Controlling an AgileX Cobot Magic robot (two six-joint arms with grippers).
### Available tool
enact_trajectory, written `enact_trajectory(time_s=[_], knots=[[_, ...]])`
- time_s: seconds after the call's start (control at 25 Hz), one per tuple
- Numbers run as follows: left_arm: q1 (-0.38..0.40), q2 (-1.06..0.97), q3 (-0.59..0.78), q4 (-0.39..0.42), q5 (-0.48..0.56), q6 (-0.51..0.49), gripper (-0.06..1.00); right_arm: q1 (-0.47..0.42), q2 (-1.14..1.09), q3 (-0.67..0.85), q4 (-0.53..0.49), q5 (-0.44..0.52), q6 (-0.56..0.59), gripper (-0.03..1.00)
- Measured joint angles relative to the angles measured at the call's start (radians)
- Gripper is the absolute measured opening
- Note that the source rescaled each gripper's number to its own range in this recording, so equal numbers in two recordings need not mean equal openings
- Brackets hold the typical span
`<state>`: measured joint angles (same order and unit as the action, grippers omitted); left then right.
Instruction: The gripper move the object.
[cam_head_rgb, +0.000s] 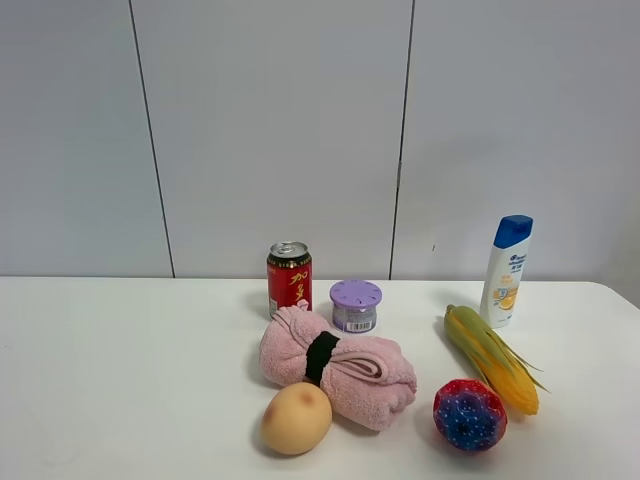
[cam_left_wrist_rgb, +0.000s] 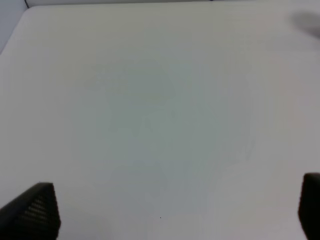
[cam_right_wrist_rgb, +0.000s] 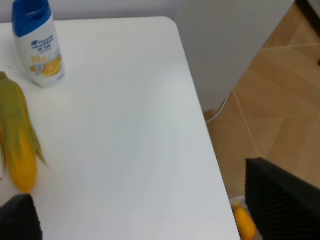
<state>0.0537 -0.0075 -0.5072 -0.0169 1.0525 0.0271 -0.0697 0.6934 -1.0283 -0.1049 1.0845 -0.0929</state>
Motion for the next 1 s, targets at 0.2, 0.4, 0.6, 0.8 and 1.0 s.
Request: enact_trajectory(time_s=[0.2,0.4,0.6,0.8,1.0], knots=[[0.000,0.000,0.000,0.000,0.000,0.000,1.00,0.000,-0.157,0.074,0.005,0.063,0.017,0.52],[0.000,0.000,0.000,0.001,0.000,0.000,1.00,0.000,-0.336,0.265,0.040,0.070,0.030,0.52],[0.000,0.000,0.000,0.001,0.000,0.000,1.00,0.000,-0.479,0.415,0.083,0.042,0.053,0.52],[0.000,0.000,0.000,0.001,0.000,0.000,1.00,0.000,-0.583,0.484,0.105,-0.015,0.057,0.52],[0.000,0.000,0.000,0.001,0.000,0.000,1.00,0.000,-0.634,0.523,0.111,-0.015,0.073,0.52]])
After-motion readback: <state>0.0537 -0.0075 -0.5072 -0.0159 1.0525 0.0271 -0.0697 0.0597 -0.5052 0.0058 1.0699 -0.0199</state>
